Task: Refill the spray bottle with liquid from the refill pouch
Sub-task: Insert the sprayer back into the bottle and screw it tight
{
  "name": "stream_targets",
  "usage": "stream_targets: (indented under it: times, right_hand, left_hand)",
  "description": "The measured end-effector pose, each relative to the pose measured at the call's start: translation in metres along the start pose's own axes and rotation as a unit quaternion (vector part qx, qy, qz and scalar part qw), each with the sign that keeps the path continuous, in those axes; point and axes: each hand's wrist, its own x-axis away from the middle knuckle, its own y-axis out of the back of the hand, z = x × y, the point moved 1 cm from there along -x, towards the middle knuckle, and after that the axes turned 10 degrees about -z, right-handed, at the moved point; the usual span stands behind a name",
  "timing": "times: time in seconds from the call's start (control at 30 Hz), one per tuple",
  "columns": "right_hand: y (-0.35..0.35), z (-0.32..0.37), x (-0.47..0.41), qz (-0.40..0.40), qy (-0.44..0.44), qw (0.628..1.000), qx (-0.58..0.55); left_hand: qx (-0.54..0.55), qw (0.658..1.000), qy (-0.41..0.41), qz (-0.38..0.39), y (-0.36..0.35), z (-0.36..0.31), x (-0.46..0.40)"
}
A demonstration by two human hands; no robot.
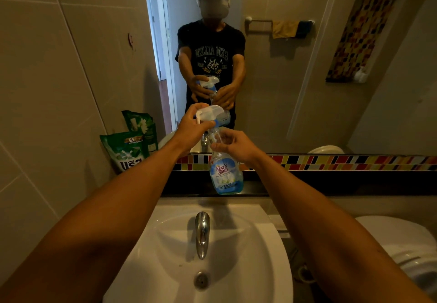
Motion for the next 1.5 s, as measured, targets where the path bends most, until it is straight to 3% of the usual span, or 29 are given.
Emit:
stream_targets:
  times: [0.63, 0.9, 1.5]
  right_hand:
    - [0.0012, 0.0032, -0.0008, 0.006, 0.002, 1.0, 0.014]
    - [0.0037, -0.0002, -0.0015, -0.001, -0.004, 1.0, 0.013]
    - [0.0043, 0.0042, -0.0033, 0.009, -0.015, 1.0, 0.001]
  left_hand:
    - [0.025, 1.0, 0.005, 0.011, 0.0001, 0.0001, -0.0013]
    - [-0.039, 0.998, -0.028, 0.044, -0.0017, -0.004, 0.0002]
    - [0.003, 0.999, -0.016, 0.03, -0.0007, -0.0063, 0.0021]
